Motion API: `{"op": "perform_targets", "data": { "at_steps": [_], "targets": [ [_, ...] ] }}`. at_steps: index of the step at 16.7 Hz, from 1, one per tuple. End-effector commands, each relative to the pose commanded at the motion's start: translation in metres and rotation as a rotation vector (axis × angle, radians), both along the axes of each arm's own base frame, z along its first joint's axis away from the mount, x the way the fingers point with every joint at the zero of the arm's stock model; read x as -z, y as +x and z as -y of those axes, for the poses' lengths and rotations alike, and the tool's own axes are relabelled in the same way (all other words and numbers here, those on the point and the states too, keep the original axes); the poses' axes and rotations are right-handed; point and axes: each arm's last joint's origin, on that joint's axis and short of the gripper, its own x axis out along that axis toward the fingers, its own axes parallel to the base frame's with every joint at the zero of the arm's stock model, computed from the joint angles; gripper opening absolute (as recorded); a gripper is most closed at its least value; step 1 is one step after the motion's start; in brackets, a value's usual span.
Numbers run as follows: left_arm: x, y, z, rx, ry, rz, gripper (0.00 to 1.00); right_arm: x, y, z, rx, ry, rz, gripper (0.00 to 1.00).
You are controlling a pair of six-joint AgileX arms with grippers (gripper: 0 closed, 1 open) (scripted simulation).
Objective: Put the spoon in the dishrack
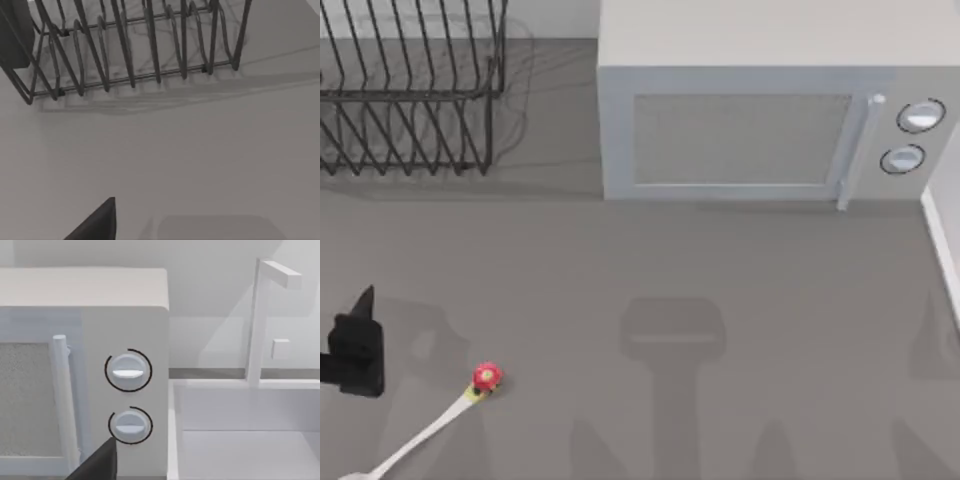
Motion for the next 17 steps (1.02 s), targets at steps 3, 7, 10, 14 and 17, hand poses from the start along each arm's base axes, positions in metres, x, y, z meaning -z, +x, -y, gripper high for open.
{"op": "perform_targets", "data": {
  "at_steps": [3, 7, 10, 14, 17],
  "targets": [
    [-0.005, 0.021, 0.012, 0.106, 0.107, -0.316, 1.0, 0.0, 0.0, 0.0, 0.0, 0.0, 0.0, 1.0],
    [-0.005, 0.053, 0.034, 0.271, 0.255, -0.699, 1.0, 0.0, 0.0, 0.0, 0.0, 0.0, 0.0, 1.0],
    [-0.004, 0.072, 0.051, 0.381, 0.346, -0.899, 1.0, 0.0, 0.0, 0.0, 0.0, 0.0, 0.0, 1.0],
    [-0.001, 0.091, 0.069, 0.472, 0.422, -1.053, 1.0, 0.0, 0.0, 0.0, 0.0, 0.0, 0.0, 1.0],
    [-0.001, 0.094, 0.072, 0.487, 0.434, -1.073, 1.0, 0.0, 0.0, 0.0, 0.0, 0.0, 0.0, 1.0]
  ]
}}
